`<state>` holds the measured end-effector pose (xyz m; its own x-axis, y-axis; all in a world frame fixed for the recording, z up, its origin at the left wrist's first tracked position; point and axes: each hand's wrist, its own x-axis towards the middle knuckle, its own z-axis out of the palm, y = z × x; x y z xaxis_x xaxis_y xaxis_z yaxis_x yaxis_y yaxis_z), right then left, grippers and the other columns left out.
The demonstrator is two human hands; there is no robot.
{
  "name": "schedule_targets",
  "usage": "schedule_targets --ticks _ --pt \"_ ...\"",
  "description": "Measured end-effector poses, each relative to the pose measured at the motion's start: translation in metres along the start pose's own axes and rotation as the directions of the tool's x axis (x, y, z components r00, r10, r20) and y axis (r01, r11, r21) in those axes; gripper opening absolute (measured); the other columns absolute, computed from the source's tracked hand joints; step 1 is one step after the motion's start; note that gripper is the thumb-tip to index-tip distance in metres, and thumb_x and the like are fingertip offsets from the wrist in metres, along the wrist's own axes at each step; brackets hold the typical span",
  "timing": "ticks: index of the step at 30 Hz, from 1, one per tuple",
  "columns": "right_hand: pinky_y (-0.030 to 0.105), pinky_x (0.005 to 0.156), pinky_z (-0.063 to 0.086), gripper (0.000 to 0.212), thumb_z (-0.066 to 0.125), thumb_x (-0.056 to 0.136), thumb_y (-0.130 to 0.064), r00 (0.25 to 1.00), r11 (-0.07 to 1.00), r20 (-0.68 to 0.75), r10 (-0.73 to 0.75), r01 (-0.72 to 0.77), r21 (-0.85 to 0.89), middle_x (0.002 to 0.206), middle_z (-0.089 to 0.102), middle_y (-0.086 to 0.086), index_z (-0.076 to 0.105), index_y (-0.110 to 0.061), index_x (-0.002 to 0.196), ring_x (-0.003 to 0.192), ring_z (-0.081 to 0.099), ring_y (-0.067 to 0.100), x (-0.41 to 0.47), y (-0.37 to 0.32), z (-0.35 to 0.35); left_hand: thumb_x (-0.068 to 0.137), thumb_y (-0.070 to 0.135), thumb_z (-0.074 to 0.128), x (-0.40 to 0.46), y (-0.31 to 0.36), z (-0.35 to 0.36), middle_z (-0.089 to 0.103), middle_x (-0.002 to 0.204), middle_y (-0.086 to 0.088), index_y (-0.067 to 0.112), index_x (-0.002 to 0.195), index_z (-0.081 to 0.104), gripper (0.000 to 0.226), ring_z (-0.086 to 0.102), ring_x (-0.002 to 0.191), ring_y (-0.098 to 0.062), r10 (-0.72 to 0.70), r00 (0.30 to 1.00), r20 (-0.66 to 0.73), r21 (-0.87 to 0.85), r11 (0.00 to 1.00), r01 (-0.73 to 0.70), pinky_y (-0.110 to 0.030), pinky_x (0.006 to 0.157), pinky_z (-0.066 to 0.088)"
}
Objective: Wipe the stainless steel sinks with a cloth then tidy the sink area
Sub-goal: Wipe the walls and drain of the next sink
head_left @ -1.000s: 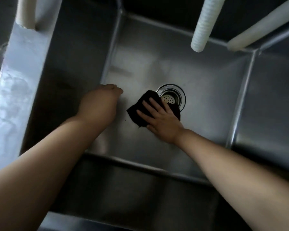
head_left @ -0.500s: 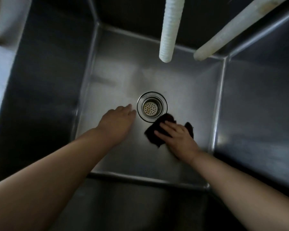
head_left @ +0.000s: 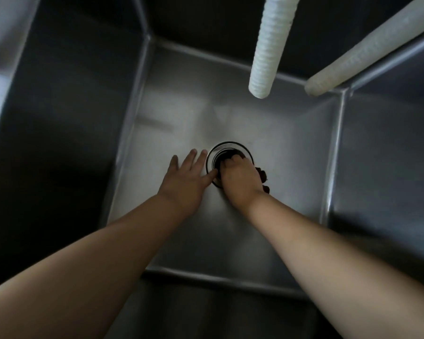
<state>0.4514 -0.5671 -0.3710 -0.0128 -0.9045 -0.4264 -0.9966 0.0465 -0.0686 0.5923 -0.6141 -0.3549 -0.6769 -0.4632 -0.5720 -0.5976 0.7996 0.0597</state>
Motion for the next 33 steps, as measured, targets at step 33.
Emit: schedule_targets --ticks 33 --pt "0.038 0.093 0.029 0.027 0.043 0.093 -0.028 0.967 0.958 0.245 0.075 -0.002 -0.285 0.117 0.059 0.000 0.063 -0.022 0.111 0.119 0.036 0.028 0.012 -0.017 -0.010 0.094 0.027 0.042 0.007 0.001 -0.007 -0.018 0.157 -0.011 0.036 0.149 0.002 0.068 -0.012 0.144 -0.034 -0.016 0.996 0.088 0.044 0.999 0.012 -0.056 0.112 0.009"
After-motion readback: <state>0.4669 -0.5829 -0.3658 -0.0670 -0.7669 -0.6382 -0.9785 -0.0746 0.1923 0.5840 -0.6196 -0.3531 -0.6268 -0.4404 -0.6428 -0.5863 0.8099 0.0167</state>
